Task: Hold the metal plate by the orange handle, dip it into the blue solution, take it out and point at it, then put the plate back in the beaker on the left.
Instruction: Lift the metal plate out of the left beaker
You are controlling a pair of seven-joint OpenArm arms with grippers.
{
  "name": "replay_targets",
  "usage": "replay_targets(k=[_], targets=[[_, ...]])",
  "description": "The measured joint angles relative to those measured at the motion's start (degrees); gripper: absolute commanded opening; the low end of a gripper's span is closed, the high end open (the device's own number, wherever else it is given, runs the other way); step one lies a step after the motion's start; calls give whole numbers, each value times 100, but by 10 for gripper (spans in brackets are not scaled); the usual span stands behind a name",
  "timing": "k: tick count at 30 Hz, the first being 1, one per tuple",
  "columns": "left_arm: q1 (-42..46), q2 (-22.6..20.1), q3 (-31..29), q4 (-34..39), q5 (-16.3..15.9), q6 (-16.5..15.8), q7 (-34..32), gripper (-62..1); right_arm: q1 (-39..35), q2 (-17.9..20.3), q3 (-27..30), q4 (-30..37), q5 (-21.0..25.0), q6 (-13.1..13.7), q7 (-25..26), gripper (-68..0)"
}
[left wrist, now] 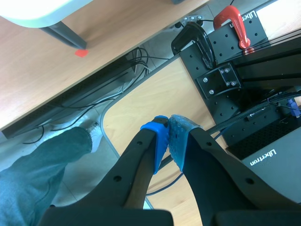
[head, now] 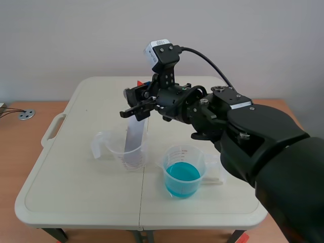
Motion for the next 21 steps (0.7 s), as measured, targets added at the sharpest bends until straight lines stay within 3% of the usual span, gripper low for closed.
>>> replay_targets(k=[9, 16, 21], targets=[[0, 0, 0, 0, 0, 0, 0, -594, 0, 0, 0, 0, 0, 44, 0, -660], [0, 0, 0, 0, 0, 0, 0, -594, 0, 0, 0, 0, -2, 66, 0, -662], [0, 0, 0, 0, 0, 0, 0, -594, 11, -2, 0, 0, -2, 684, 39, -662]])
